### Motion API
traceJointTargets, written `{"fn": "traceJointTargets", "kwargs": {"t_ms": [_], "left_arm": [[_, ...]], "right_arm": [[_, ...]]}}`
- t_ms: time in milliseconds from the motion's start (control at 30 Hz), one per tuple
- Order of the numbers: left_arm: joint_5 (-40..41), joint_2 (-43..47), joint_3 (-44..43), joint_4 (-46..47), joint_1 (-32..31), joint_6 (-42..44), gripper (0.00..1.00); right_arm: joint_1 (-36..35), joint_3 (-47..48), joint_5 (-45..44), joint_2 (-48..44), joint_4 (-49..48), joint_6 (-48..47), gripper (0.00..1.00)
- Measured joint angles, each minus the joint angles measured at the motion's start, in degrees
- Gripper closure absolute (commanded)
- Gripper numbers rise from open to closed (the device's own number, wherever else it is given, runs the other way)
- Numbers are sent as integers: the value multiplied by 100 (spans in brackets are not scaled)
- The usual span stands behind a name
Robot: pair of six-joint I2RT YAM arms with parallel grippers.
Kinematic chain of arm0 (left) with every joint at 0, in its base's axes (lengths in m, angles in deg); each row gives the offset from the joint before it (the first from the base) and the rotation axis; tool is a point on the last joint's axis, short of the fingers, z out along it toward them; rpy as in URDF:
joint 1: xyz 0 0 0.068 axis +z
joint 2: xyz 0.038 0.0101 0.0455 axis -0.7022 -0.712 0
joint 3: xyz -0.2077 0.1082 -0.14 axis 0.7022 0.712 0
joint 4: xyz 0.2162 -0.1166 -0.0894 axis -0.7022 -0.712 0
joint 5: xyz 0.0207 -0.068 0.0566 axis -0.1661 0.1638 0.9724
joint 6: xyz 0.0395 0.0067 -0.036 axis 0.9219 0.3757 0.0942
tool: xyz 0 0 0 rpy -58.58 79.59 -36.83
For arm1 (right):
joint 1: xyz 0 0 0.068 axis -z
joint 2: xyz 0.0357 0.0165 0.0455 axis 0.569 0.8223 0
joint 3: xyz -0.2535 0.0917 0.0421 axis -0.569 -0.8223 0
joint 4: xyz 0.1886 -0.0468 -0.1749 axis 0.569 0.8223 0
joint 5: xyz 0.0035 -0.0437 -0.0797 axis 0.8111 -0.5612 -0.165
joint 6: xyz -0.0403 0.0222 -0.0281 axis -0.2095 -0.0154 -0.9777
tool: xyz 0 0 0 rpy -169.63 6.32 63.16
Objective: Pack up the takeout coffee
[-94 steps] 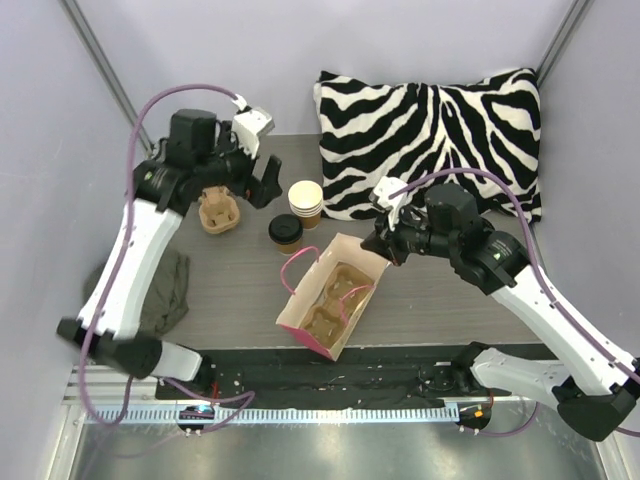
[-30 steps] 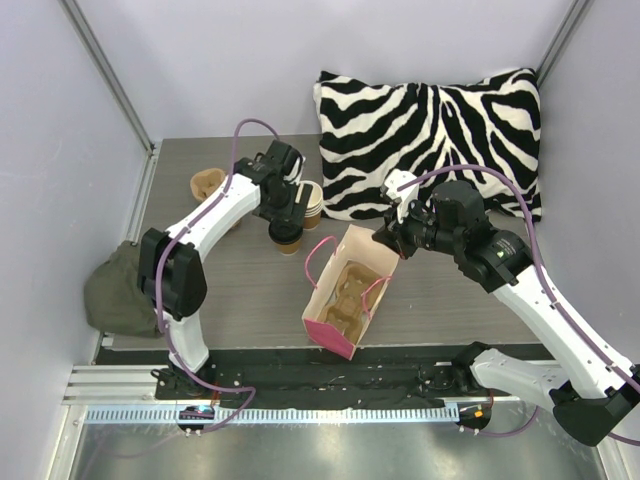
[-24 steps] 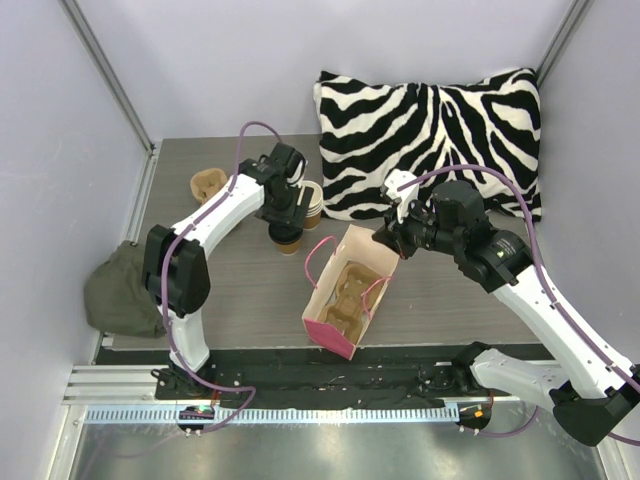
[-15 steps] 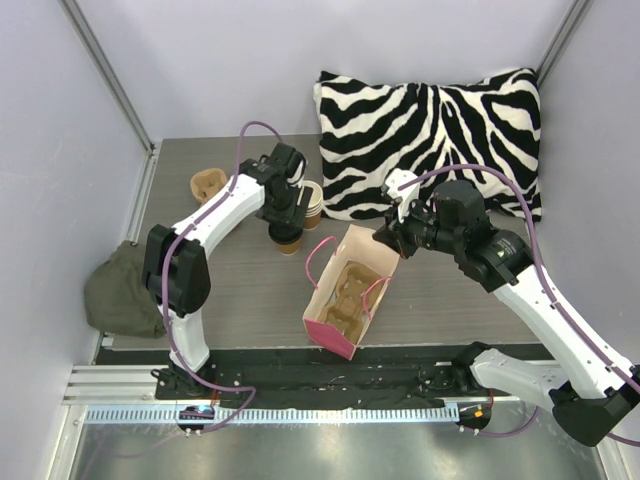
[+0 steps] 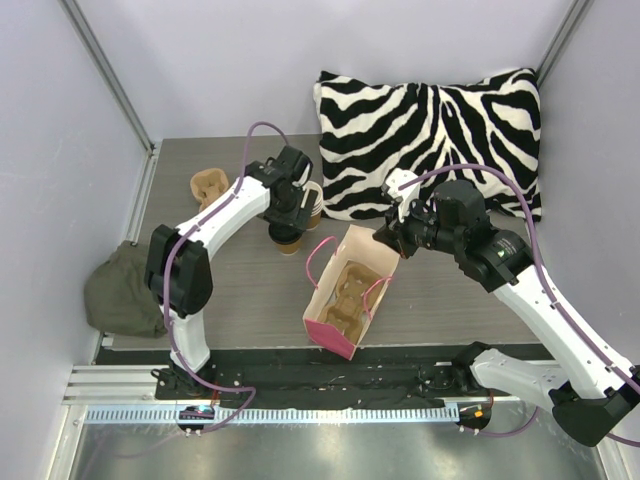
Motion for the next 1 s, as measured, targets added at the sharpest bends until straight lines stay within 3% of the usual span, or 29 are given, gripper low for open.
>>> {"fn": "traceJointTargets", "kwargs": {"t_ms": [1000], "left_arm": [[282,-46,0,-2,-120,42,2]], "right_arm": [[13,-4,42,0,2,0,99]]}}
